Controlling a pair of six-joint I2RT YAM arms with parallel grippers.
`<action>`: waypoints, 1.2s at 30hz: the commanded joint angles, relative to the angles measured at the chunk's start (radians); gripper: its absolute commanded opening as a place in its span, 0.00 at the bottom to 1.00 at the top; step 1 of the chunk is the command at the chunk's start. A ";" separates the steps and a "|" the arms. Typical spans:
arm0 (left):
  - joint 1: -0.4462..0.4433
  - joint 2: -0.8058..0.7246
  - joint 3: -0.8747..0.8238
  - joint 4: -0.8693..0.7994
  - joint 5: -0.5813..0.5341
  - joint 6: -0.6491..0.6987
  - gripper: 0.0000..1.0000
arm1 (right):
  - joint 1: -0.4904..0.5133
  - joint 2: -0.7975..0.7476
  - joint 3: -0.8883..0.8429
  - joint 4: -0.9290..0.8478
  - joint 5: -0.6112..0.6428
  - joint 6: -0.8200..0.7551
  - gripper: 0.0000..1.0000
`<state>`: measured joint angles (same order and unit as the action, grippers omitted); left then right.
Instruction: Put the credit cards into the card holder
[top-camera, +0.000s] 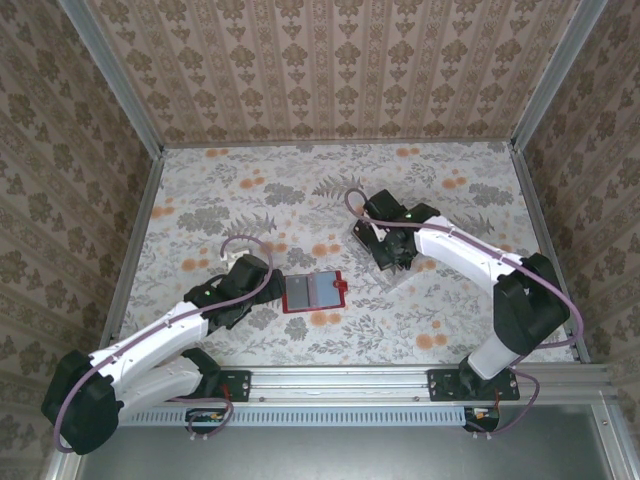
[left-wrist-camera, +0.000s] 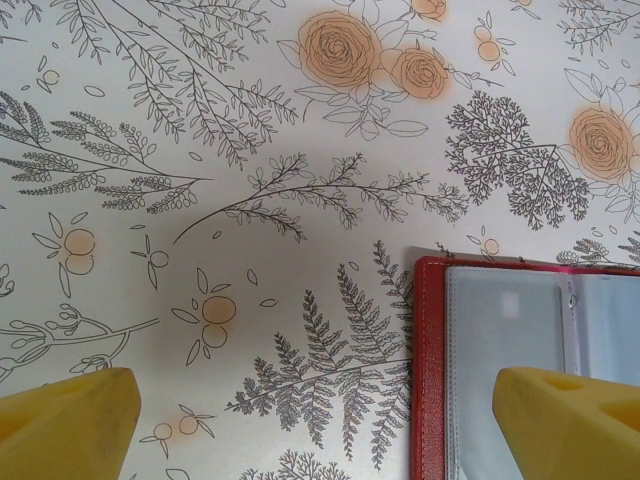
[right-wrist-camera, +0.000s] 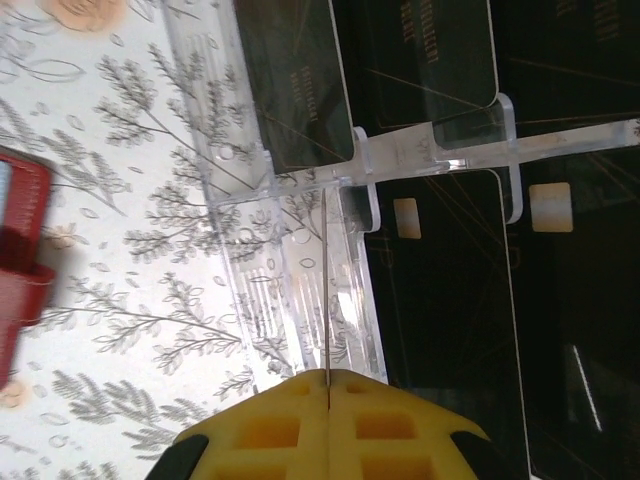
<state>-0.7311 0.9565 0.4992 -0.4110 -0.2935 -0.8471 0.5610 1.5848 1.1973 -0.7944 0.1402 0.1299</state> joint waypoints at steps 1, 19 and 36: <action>0.010 0.010 -0.004 0.005 0.006 0.021 1.00 | 0.002 -0.068 0.054 -0.025 -0.092 0.004 0.00; 0.012 0.091 0.019 -0.023 0.001 0.058 1.00 | 0.176 -0.111 -0.319 0.797 -0.432 0.580 0.00; -0.003 0.183 0.046 -0.012 0.005 0.077 1.00 | 0.217 0.036 -0.450 1.008 -0.341 0.688 0.00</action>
<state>-0.7258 1.1278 0.5041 -0.4191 -0.2905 -0.8021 0.7815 1.6012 0.7677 0.1776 -0.2390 0.8005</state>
